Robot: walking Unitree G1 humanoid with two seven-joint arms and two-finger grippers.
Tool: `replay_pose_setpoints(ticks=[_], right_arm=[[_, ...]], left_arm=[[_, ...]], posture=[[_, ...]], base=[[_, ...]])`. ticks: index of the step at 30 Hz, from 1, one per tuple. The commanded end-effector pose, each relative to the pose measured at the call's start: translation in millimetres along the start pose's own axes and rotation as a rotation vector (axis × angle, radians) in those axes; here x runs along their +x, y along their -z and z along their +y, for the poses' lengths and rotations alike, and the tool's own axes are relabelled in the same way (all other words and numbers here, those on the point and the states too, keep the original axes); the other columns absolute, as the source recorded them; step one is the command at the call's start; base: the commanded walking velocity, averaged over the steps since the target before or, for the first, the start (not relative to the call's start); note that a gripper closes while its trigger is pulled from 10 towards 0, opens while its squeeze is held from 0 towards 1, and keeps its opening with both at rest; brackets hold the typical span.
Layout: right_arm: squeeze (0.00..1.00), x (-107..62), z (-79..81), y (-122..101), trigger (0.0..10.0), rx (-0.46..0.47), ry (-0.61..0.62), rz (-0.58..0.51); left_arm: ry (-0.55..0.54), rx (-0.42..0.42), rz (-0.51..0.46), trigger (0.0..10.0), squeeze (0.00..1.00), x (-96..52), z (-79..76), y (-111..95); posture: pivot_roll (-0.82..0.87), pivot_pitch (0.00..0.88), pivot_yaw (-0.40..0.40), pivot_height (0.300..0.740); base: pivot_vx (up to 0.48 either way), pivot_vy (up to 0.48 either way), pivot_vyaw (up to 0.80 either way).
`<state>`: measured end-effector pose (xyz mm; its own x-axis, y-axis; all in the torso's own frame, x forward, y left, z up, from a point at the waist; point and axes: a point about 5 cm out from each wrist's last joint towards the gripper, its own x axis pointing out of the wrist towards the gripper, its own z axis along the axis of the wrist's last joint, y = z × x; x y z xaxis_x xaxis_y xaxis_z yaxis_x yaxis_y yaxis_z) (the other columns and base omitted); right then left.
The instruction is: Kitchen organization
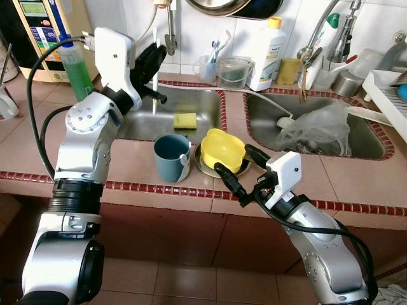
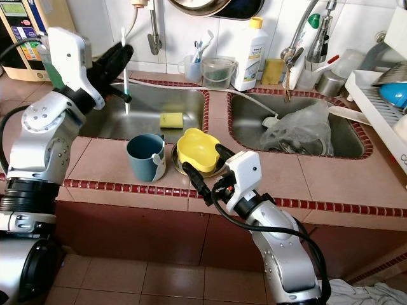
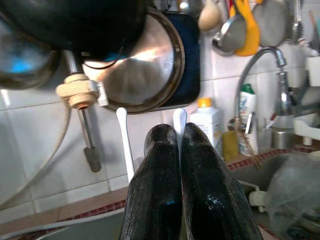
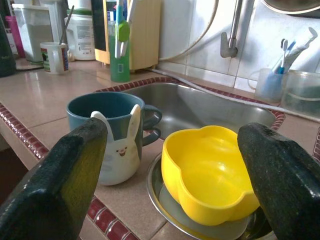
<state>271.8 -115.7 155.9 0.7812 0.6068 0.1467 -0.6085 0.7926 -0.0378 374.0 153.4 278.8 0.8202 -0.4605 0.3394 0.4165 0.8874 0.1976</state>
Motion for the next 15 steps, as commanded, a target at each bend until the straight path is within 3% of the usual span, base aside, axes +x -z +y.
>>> replay_pose_setpoints(ticks=[1, 6, 15], right_arm=[[0.0, -2.7, -0.1, -3.8, 10.0, -0.011, 0.015, -0.018], [0.0, -4.5, -0.8, -6.4, 10.0, -0.007, 0.037, -0.037], [0.0, -9.6, 0.5, -14.1, 10.0, 0.014, 0.093, -0.096]], left_arm=[[-0.005, 0.007, 0.025, 10.0, 0.0, -2.7, -1.0, 10.3], [-0.016, -0.006, 0.058, 10.0, 0.0, -11.6, 1.1, 23.0], [-0.076, -0.007, 0.11, 10.0, 0.0, -41.1, 17.2, 38.2]], posture=[[0.02, 0.0, -0.015, 0.74], [0.02, 0.0, -0.016, 0.74], [0.03, 0.0, -0.028, 0.74]], base=[[0.0, 0.0, 0.0], [0.0, 0.0, 0.0], [0.0, 0.0, 0.0]])
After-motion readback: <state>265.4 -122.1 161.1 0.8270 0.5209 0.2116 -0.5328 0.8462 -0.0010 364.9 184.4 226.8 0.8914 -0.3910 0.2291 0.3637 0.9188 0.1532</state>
